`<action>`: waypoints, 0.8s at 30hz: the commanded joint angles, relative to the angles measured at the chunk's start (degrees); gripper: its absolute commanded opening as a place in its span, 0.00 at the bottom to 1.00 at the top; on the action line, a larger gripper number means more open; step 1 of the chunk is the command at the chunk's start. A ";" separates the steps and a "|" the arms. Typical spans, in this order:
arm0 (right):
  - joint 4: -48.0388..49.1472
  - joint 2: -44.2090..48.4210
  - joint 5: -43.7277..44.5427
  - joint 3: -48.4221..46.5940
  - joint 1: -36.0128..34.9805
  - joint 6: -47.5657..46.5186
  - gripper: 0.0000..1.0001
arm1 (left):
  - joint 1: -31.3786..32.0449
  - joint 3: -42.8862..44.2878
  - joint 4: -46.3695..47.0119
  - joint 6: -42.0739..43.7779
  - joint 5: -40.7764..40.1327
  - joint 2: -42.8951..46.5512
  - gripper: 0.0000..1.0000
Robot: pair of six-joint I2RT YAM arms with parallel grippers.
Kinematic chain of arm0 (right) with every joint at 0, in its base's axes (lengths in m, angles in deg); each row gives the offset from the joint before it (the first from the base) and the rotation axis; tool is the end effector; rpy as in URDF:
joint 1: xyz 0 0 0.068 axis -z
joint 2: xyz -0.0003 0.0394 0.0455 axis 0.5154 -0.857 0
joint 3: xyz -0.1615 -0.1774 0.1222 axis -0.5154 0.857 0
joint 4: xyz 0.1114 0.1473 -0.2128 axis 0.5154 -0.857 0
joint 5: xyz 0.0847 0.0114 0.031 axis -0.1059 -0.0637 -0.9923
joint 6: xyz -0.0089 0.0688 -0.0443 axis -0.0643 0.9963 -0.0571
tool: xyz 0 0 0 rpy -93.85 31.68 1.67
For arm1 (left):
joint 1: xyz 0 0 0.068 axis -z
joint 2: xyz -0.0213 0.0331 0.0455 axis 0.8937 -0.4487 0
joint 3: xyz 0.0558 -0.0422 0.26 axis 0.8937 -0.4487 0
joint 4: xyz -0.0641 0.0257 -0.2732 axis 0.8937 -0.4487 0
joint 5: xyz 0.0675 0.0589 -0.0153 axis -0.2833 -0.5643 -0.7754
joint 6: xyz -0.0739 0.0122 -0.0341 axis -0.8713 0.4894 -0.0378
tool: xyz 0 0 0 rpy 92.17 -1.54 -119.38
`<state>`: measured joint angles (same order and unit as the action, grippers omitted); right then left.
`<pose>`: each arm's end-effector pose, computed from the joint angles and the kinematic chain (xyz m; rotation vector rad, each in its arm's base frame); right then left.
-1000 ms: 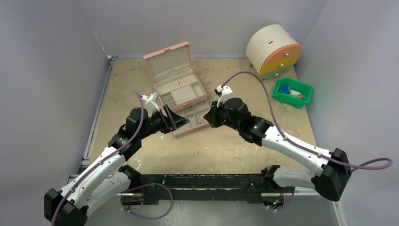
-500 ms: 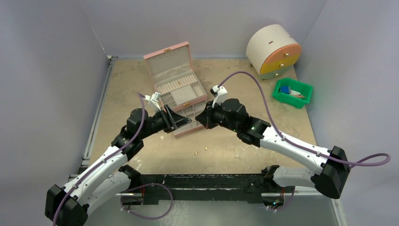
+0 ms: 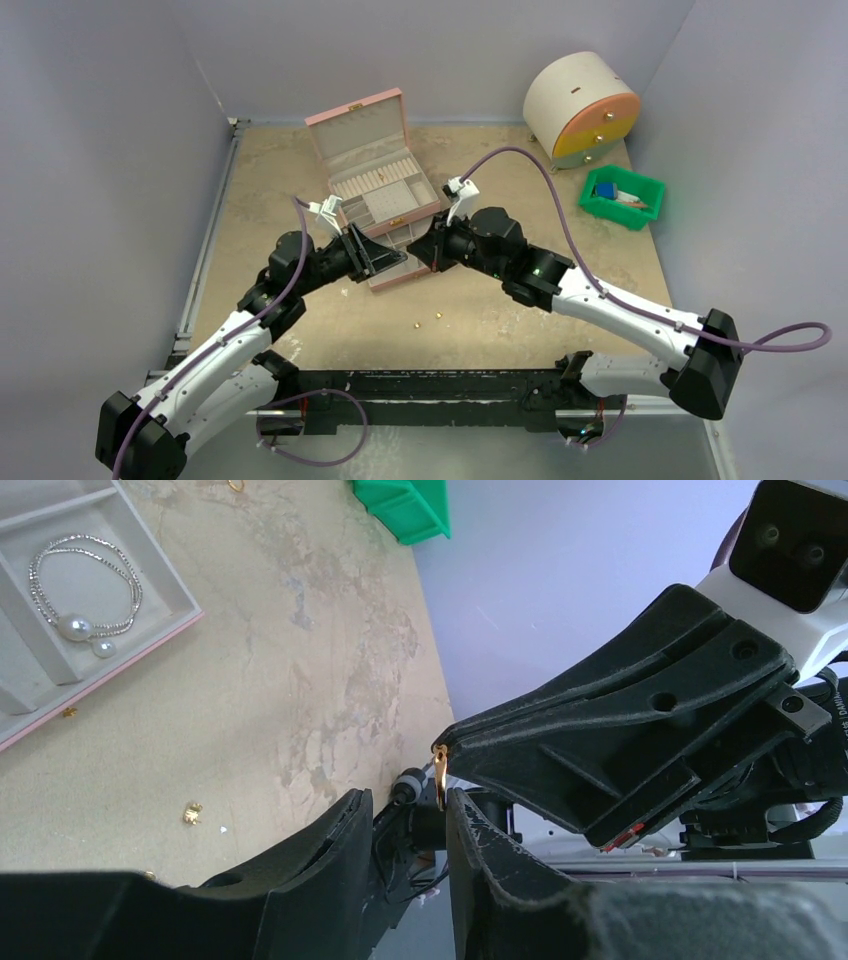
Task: Organize the mixed jewelry
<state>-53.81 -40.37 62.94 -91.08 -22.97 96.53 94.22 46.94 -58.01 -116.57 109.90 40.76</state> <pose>0.2007 0.2753 0.3275 -0.3529 1.8454 1.0656 0.2011 -0.1533 0.2624 -0.2336 1.9863 -1.5054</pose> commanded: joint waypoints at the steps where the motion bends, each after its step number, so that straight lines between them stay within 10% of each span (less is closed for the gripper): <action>1: 2.36 -0.61 -0.27 -2.92 -0.58 0.28 0.00 | -0.17 0.45 3.70 -0.68 1.10 0.09 0.31; 24: 2.01 -0.71 0.34 -2.25 -1.59 0.35 0.00 | -0.16 1.10 1.81 0.42 0.63 1.50 0.16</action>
<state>-53.81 -42.01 62.94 -91.50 -24.18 96.51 94.22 46.94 -58.12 -116.81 110.36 41.18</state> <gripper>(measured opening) 0.005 0.173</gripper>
